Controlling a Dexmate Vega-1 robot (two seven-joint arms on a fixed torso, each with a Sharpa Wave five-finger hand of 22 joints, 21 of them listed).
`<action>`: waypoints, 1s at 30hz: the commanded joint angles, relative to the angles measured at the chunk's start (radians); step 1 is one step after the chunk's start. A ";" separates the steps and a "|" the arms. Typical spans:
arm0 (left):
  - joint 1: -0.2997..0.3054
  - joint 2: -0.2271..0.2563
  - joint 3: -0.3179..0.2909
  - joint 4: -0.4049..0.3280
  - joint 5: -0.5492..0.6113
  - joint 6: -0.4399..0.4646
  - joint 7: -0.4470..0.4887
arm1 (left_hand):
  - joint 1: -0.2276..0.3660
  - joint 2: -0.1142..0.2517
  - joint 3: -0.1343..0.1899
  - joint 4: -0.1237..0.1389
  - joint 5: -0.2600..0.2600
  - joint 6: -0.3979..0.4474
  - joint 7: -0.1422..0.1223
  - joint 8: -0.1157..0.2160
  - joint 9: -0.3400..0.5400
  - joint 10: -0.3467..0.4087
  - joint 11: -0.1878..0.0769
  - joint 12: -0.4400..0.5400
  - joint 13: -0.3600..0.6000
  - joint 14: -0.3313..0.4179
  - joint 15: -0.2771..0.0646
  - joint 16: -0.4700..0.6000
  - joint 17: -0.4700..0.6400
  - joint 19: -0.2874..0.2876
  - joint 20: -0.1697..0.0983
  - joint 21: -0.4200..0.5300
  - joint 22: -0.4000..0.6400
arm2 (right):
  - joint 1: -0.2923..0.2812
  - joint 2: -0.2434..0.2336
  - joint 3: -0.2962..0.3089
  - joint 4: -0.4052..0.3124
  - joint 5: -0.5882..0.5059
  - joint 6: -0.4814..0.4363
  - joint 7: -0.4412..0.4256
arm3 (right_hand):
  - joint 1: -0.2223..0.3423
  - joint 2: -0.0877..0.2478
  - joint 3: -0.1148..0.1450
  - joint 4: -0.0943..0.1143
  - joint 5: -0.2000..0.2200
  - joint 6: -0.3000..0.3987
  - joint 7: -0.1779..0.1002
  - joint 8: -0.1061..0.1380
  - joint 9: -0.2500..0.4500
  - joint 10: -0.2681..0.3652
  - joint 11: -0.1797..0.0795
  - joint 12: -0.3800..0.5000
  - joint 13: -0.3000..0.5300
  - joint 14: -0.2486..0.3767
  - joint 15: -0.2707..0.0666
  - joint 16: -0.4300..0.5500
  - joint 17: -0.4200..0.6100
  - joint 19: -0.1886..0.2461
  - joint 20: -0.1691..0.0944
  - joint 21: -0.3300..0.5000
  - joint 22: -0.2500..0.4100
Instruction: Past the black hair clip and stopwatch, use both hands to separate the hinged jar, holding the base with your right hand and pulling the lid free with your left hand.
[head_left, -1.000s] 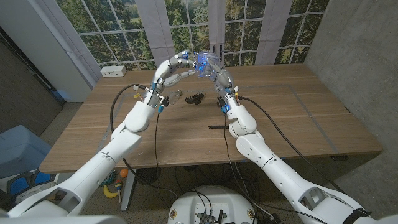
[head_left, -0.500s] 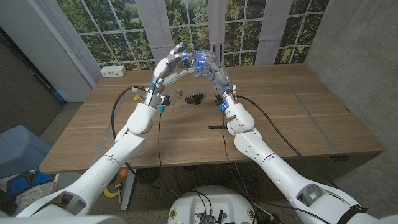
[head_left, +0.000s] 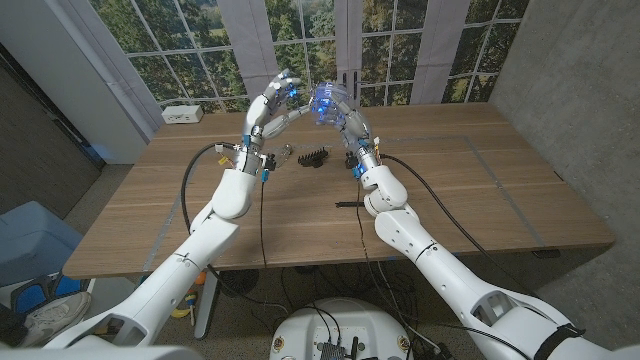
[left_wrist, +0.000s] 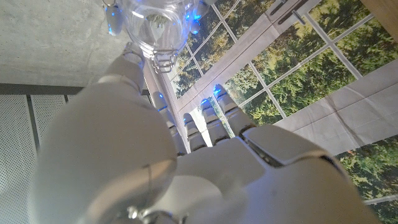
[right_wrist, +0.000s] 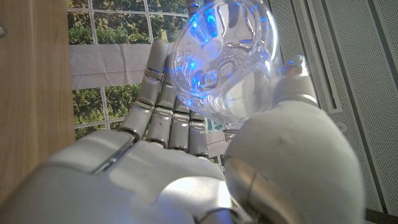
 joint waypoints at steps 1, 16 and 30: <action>-0.030 0.027 0.008 0.044 -0.037 0.007 -0.040 | -0.003 0.027 -0.004 0.001 0.009 0.115 -0.001 0.050 -0.002 0.020 -0.001 0.012 0.000 -0.008 -0.114 0.002 0.001 -0.002 0.005 -0.004 0.005 | 0.013 0.021 0.014 0.027 0.018 0.030 0.014 | 0.274 0.259 0.145 0.019 -0.002 0.141 -0.130 0.000 0.009 0.195 -0.184 0.004 0.006 0.370 -0.320 0.006 0.175 -0.037 -0.116 0.008 0.000; -0.071 0.017 0.029 0.079 -0.028 -0.019 -0.045 | 0.002 0.029 -0.007 -0.005 0.012 0.189 -0.010 0.070 -0.023 0.035 -0.003 0.013 -0.004 -0.014 -0.111 0.000 -0.002 -0.002 0.001 -0.005 0.005 | 0.026 0.028 0.001 0.047 -0.009 0.049 0.026 | 0.274 0.257 0.147 0.019 -0.002 0.144 -0.130 -0.006 0.012 0.198 -0.185 0.001 0.007 0.369 -0.320 0.004 0.175 -0.044 -0.117 0.025 -0.008; -0.067 0.020 0.038 0.052 0.018 0.006 -0.024 | -0.003 0.026 -0.011 -0.004 0.011 0.167 -0.012 0.053 -0.035 0.030 0.002 0.010 -0.005 -0.018 -0.109 0.000 -0.001 -0.003 0.001 -0.006 0.006 | 0.008 0.018 0.000 0.017 0.015 0.057 0.059 | 0.273 0.256 0.149 0.019 -0.003 0.146 -0.130 -0.010 0.016 0.199 -0.185 -0.001 0.010 0.370 -0.320 0.002 0.175 -0.050 -0.116 0.038 -0.013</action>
